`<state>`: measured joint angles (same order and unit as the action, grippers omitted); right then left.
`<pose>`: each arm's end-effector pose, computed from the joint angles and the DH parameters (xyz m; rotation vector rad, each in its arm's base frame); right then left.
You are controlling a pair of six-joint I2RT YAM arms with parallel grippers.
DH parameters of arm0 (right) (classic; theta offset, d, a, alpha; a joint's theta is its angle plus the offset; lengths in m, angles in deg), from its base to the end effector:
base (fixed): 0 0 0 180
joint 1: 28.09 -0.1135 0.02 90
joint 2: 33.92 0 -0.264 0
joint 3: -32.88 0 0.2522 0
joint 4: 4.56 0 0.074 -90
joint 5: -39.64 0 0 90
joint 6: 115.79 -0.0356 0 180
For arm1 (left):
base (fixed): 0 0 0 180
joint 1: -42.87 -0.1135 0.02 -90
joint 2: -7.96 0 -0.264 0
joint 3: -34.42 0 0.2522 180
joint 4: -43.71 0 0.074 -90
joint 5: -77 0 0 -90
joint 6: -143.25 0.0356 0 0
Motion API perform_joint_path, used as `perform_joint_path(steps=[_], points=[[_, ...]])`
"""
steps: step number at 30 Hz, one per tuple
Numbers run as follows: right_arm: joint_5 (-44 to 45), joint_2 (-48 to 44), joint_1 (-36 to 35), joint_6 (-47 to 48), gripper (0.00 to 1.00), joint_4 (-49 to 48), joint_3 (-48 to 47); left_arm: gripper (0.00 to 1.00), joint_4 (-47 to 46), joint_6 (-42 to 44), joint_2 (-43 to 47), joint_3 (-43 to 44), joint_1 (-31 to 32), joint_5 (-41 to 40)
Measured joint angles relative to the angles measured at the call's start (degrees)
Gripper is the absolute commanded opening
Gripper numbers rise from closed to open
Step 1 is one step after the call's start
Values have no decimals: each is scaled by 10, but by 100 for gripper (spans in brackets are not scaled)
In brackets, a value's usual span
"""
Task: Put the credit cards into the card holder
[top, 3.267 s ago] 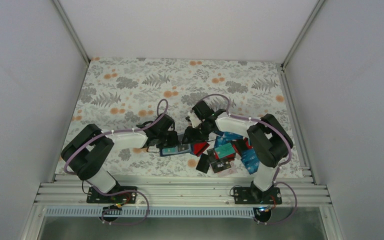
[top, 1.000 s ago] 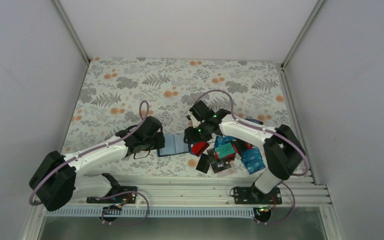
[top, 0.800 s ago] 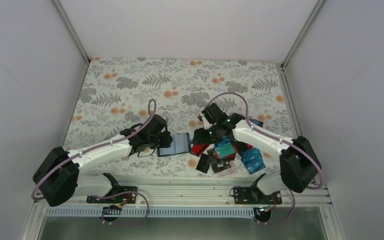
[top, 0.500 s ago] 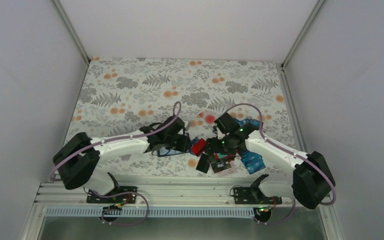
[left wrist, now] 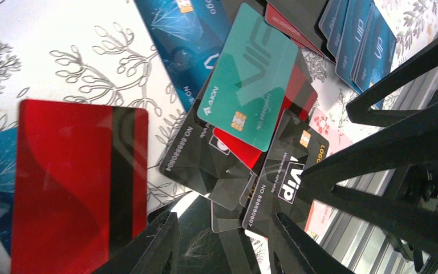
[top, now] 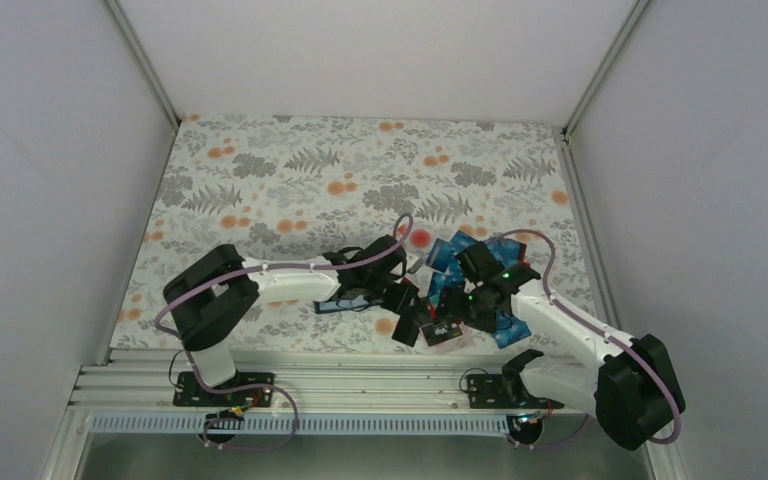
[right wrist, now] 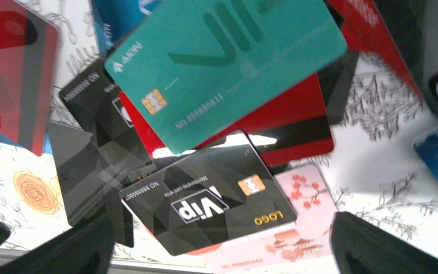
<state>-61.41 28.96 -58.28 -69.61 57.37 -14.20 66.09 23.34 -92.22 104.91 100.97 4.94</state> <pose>0.1396 0.0891 0.1734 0.3311 3.0383 0.4338 0.1767 -0.3047 0.1633 0.8045 2.5989 -0.9570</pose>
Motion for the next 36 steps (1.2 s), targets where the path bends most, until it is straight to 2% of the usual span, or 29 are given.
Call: perform_joint_path(steps=[10, 23, 32, 36], points=[[-25, 1, 2, -94, 100, 21, 2, 40, -13, 34, 6, -12, 6, -13], [-40, 131, -50, -238, 100, 38, -57, 39, -47, 46, 85, -115, -29, -23], [-50, 201, -59, -268, 100, 17, -66, 36, -69, 46, 97, -146, -34, -22], [-50, 207, -59, -276, 96, 17, -68, 35, -72, 46, 97, -151, -34, -23]])
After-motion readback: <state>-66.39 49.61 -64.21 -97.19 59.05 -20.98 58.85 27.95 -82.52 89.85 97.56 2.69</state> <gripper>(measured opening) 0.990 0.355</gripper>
